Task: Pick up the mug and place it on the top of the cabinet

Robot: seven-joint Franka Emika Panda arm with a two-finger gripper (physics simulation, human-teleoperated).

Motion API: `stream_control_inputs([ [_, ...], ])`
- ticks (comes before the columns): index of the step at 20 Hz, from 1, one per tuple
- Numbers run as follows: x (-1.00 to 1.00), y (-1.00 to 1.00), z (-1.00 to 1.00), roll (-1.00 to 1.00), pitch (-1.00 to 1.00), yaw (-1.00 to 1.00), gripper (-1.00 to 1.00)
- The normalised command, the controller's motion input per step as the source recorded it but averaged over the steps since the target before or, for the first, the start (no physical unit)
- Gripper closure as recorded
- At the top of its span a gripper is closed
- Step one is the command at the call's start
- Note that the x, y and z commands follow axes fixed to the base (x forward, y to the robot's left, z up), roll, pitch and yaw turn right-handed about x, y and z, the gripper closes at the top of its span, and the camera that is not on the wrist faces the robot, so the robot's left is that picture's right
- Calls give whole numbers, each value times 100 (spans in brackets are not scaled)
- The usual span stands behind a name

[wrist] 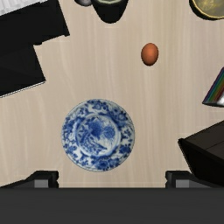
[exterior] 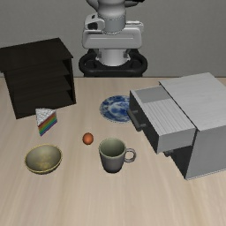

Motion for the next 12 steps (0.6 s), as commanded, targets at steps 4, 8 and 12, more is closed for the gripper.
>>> stream_control_inputs([
  [4,100,0,0,0,0,0,-100],
  [8,100,0,0,0,0,0,-100],
  [12,100,0,0,0,0,0,-100],
])
